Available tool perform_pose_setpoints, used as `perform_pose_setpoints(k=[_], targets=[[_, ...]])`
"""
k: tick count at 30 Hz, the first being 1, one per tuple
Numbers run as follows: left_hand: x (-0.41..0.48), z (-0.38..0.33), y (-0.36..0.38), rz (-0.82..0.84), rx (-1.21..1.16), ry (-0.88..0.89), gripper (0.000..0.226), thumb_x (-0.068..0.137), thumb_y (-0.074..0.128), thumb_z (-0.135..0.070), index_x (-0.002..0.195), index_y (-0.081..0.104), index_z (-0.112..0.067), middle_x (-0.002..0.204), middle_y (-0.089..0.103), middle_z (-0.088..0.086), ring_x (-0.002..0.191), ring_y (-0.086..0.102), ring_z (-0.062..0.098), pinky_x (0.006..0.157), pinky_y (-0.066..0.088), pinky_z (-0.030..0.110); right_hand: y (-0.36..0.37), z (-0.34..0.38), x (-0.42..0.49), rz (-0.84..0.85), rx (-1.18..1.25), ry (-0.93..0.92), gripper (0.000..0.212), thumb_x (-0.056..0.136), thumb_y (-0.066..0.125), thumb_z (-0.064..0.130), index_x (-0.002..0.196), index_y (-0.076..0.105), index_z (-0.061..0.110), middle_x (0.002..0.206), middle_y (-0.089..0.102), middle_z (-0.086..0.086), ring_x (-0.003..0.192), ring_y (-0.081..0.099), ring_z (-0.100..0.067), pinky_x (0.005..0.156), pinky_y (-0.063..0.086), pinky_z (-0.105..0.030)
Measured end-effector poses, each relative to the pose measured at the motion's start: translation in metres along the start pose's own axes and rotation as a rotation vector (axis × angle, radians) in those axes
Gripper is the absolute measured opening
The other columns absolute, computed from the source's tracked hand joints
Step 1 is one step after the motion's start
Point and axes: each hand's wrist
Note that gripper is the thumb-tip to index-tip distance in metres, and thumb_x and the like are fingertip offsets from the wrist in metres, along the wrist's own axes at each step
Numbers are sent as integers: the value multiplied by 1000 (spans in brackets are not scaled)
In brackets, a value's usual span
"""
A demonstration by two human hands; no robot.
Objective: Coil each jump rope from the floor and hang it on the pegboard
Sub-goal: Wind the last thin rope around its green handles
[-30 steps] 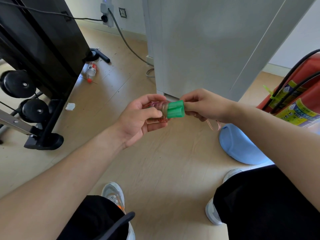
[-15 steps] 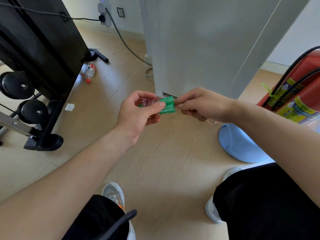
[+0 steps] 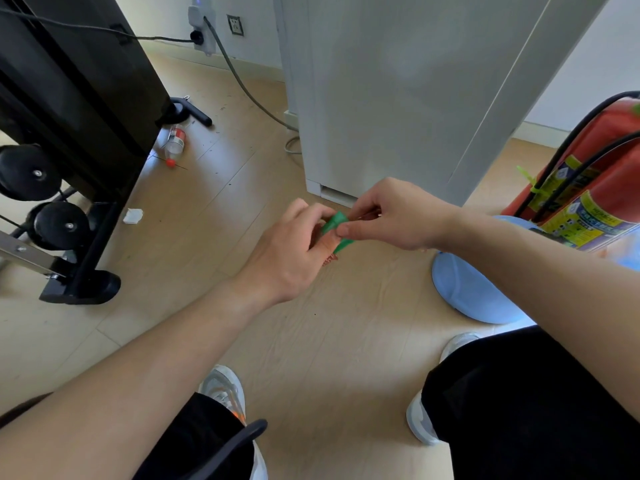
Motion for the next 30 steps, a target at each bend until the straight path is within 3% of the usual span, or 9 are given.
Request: perform_pose_setpoints(k=[4,10,16,19,23,26,30], targets=[[-1,-3,5,30,-16,-47,19,103,45,-42,105,56,-26,97,45,-13,88,58,15,80,51,40,3,0,1,-34,20,-10,25,85,73,46,83,78,21,63,59,-3,54,43,-10,53,36,-25],[2,-6,10,26,-126,-130,12,103,48,-30,93,56,-28,85,59,-10,67,57,0,63,41,23,6,-2,1,-45,72,-1,22,84,74,45,76,76,24,45,43,12,47,37,-8,46,30,-18],[2,-11,12,47,-143,-250,26,105,42,-30,82,53,-32,73,65,-8,55,56,1,54,42,20,3,-1,5,-12,-93,-37,33,83,69,53,81,77,21,57,53,5,54,40,-10,50,32,-22],[5,-13,14,24,-166,-301,31,106,40,-29,78,51,-32,71,63,-7,55,56,6,54,40,24,7,1,8,-69,-158,-32,29,87,70,45,82,76,17,66,63,3,60,52,-12,58,43,-26],[9,-12,17,2,-191,-379,31,106,38,-30,80,56,-29,71,65,-5,59,58,14,58,43,27,17,4,16,-123,-230,-8,28,90,69,43,83,74,16,72,66,-3,70,61,-22,61,54,-38],[14,-12,17,-22,-204,-438,34,106,35,-30,86,59,-19,70,66,-2,60,58,17,60,45,29,22,10,17,-162,-322,8,29,94,62,42,84,70,17,73,63,-3,70,61,-26,57,50,-34],[21,-12,14,-28,-358,-541,33,107,37,-29,93,64,-14,67,65,-1,53,54,14,52,40,25,29,16,19,-260,-513,-41,19,99,56,31,91,67,18,80,62,-6,74,61,-32,61,52,-36]])
Point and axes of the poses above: each hand's wrist, its own x-axis towards the middle knuckle, its own y-axis out of the palm, z = x × y
